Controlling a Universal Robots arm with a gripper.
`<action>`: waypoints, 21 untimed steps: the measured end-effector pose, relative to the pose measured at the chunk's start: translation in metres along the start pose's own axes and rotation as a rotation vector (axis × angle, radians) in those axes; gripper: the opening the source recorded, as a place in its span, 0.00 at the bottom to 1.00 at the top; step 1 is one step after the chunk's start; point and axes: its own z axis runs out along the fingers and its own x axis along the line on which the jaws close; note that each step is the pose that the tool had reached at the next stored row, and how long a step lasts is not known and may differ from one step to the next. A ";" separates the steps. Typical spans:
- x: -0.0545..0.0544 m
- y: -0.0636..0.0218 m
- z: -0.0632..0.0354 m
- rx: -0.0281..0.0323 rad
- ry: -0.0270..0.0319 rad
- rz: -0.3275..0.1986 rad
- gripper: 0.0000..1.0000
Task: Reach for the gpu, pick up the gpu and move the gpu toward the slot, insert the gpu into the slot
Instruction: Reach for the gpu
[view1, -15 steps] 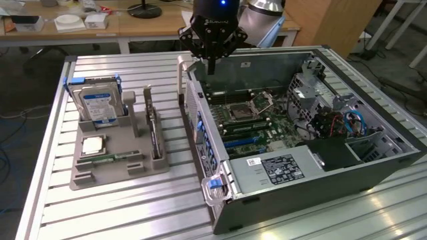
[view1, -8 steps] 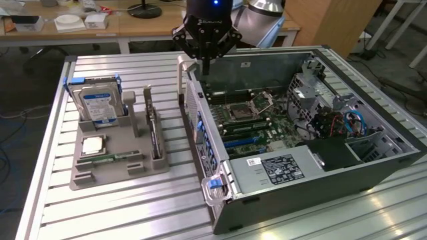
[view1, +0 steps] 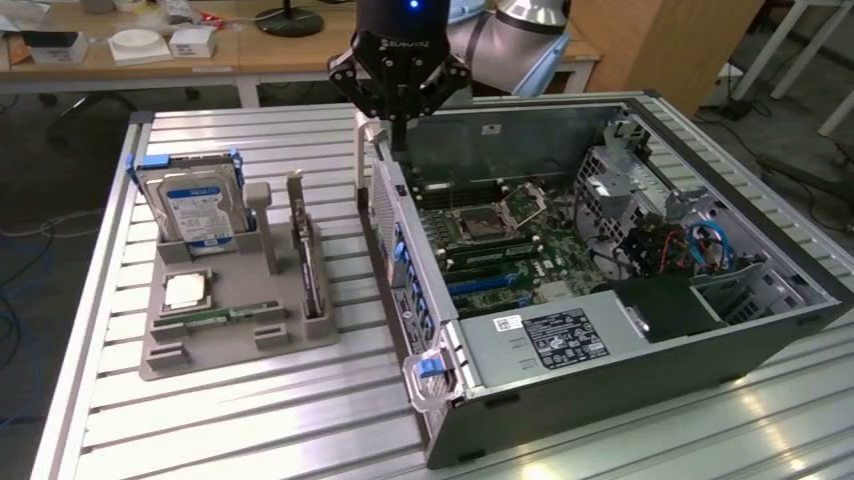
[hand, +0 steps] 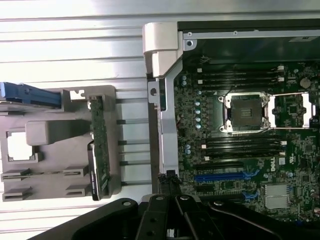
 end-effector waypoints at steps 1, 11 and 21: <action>0.002 -0.0001 -0.0001 0.0001 0.0000 0.000 0.10; 0.019 -0.0014 -0.0005 0.0000 0.0000 0.000 0.10; 0.036 -0.0027 -0.0010 0.0000 0.0000 0.000 0.10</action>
